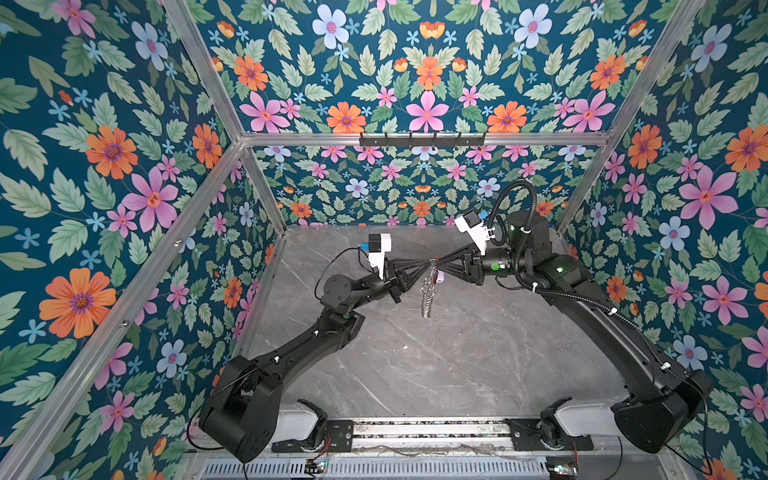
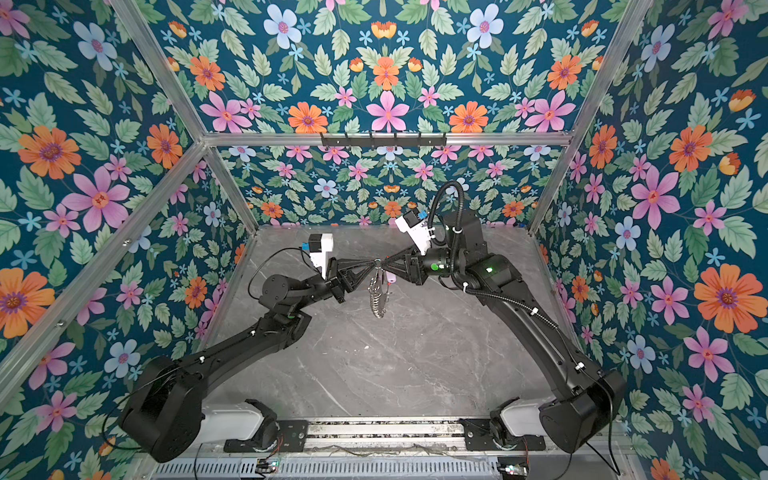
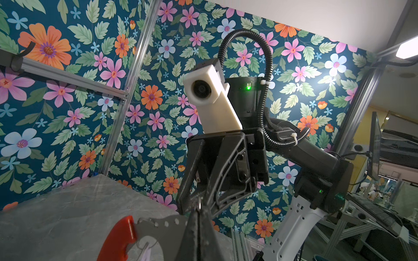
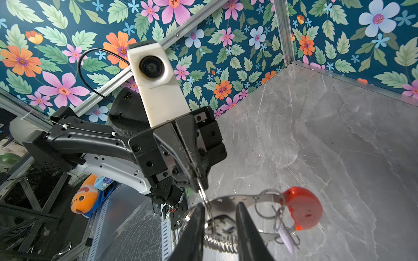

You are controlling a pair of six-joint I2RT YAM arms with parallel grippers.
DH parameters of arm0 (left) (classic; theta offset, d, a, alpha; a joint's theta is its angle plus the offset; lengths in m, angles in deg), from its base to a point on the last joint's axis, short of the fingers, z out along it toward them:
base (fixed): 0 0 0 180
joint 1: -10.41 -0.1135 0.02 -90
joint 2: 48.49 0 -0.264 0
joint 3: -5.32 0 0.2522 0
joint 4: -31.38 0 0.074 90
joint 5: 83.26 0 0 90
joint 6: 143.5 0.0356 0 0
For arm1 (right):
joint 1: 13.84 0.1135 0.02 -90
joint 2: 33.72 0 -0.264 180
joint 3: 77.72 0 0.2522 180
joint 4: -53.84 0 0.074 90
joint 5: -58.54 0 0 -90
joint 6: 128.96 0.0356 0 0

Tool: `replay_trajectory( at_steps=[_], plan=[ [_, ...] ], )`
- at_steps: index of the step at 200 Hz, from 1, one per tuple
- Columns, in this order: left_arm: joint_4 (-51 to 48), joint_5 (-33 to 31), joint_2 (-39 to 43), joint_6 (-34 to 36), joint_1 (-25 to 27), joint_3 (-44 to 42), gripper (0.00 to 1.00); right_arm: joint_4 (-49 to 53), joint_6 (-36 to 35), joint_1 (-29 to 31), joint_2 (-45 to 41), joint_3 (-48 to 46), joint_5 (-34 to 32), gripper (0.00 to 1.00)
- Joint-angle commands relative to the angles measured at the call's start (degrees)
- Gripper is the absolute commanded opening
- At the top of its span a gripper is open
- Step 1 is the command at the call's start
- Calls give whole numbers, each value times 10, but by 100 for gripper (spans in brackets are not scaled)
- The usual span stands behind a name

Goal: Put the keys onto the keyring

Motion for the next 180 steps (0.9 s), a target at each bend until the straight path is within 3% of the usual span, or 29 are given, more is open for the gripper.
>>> replay_trajectory(
  at_steps=[1,34,80,139,158,170,180],
  plan=[
    [42,0,-2,-10,0,3,0,-37,8,0,-3,-4,19,24],
    [47,0,-5,-14,0,1,0,-55,16,0,-2,-6,25,21],
    [50,-1,-7,-16,0,0,0,-59,18,1,-1,-8,26,0],
    [51,-4,-14,-12,0,0,0,-54,10,1,-4,-5,18,0],
    [24,-6,-2,32,-1,-5,0,-39,-6,1,0,0,1,0],
    [-35,-10,15,87,-2,-5,11,-21,-22,1,4,7,-12,0],
    [-103,-13,34,149,-3,0,15,-5,-41,1,7,12,-27,0]
  ],
)
